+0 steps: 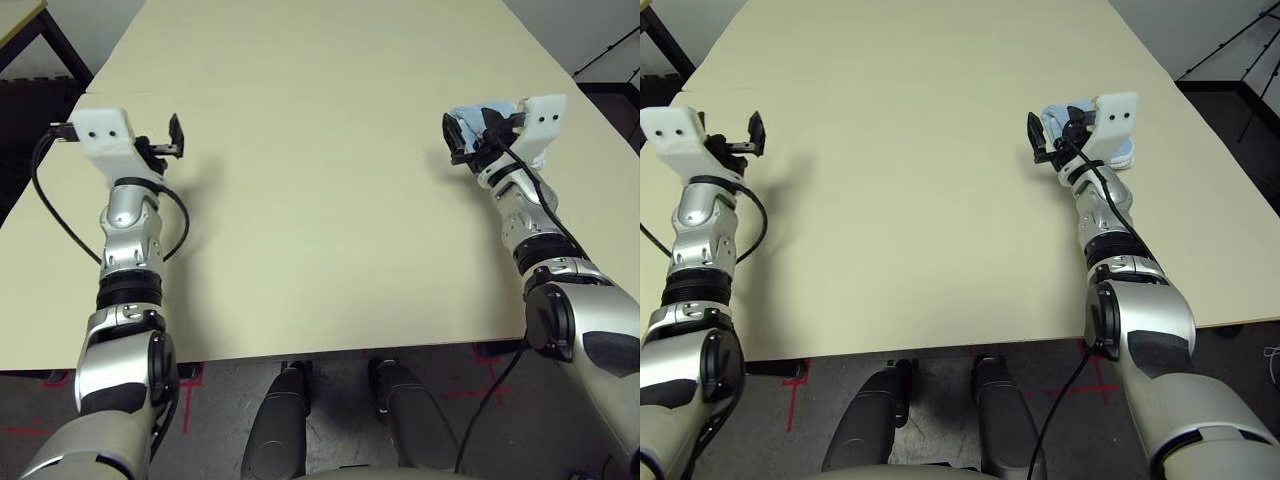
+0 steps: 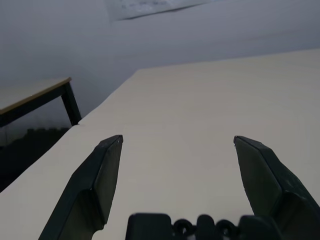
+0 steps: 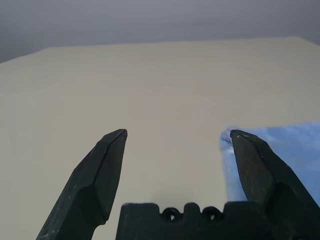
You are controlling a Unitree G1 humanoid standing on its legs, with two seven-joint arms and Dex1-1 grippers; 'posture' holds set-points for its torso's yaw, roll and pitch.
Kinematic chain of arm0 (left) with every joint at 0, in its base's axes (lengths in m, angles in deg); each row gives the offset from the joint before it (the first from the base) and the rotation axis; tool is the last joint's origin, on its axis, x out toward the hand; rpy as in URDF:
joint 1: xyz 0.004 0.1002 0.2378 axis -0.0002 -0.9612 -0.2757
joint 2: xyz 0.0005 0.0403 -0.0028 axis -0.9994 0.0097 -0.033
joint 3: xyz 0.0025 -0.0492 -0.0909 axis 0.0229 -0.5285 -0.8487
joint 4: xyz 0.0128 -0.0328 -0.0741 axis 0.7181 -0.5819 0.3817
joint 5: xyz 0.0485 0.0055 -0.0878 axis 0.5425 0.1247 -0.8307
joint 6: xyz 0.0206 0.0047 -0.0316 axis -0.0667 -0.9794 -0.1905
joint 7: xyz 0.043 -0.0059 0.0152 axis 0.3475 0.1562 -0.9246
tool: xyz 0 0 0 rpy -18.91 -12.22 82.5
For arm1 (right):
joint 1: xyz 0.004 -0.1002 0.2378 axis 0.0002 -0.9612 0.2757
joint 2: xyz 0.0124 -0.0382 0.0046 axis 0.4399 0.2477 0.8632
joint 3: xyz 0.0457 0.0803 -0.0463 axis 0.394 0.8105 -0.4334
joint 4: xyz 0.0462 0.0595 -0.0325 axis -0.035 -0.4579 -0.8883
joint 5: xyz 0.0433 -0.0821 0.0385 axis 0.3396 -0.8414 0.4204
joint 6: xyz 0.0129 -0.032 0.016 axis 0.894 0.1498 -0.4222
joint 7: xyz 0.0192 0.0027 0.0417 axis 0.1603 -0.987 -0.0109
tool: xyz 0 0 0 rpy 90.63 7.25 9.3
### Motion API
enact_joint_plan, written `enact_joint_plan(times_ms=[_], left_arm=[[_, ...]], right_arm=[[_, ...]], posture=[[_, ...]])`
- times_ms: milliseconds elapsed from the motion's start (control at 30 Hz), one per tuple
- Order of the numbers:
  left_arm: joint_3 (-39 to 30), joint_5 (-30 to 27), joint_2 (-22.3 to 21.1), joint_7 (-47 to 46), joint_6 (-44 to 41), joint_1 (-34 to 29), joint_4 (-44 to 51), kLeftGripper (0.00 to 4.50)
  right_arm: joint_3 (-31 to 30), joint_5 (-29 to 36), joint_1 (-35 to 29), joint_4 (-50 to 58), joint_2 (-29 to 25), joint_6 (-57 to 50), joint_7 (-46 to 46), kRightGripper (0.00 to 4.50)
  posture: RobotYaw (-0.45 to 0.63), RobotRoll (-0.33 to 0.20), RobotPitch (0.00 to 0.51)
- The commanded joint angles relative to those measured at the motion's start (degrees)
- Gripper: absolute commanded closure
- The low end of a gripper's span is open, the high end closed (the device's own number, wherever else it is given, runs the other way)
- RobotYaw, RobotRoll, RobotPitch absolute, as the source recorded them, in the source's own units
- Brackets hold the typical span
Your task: Fold the towel and set it aside.
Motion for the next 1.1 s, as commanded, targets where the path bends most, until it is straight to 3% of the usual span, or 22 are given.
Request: enact_joint_plan(times_ms=[33,300,1100], left_arm=[[-0.37,-0.90,-1.43,3.43,1.44,-1.39,-3.30,0.00],[-1.16,-3.75,-1.70,10.31,0.39,-2.47,-4.84,0.00],[-2.09,-5.58,-0.57,11.55,0.45,-4.71,-3.82,0.00]], right_arm=[[1.36,0.83,-1.40,-0.06,-0.61,0.00,0.57,0.03],[3.59,0.11,-2.52,-0.43,-0.78,1.32,-9.74,0.03],[1.63,-2.15,-3.51,-0.22,0.63,1.47,-8.56,0.03]], posture=[[0.01,0.000,0.162],[-0.01,0.000,0.157],[0.00,0.000,0.148]])
